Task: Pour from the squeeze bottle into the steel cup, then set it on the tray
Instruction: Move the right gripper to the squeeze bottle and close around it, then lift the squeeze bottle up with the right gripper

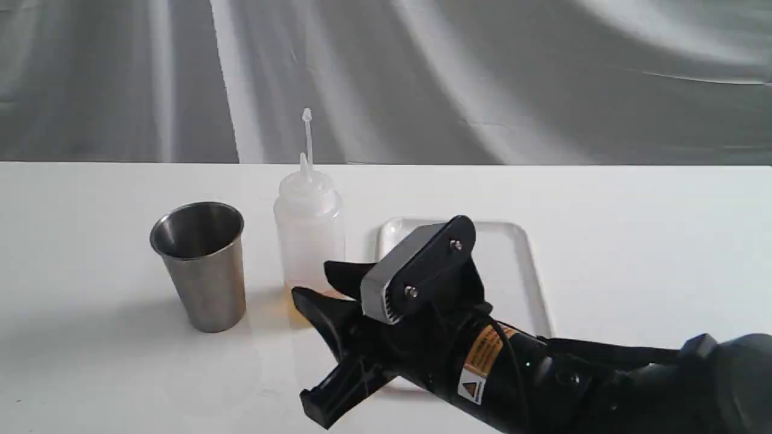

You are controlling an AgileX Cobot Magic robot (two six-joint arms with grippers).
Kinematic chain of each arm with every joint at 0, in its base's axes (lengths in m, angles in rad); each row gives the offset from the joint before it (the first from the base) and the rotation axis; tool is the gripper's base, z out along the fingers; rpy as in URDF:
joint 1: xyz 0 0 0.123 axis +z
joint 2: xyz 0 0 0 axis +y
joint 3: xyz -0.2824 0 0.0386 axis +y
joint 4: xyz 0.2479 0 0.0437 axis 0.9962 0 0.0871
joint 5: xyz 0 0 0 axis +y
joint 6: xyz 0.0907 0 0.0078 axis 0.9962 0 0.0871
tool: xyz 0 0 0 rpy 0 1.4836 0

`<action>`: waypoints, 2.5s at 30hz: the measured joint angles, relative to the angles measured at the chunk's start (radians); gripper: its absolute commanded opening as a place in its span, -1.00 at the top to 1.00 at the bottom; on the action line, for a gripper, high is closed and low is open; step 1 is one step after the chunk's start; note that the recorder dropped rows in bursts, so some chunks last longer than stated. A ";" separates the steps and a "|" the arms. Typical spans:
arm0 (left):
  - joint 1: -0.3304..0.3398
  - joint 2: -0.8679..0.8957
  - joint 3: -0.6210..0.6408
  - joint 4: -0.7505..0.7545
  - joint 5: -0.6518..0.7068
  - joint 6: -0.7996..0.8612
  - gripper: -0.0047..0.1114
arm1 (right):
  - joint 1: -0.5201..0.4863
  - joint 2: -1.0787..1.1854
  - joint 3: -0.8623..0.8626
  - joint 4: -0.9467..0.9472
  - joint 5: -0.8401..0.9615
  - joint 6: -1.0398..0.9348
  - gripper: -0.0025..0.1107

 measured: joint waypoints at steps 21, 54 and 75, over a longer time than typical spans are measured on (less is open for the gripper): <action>0.000 0.000 0.000 0.000 0.000 0.000 0.92 | 0.000 0.132 -0.100 0.104 -0.025 0.000 -0.90; 0.000 0.000 0.000 0.000 0.000 0.000 0.92 | -0.026 0.383 -0.338 0.259 0.015 -0.157 -0.90; 0.000 0.000 0.000 0.000 0.000 0.000 0.92 | -0.060 0.508 -0.566 0.267 0.110 -0.203 -0.90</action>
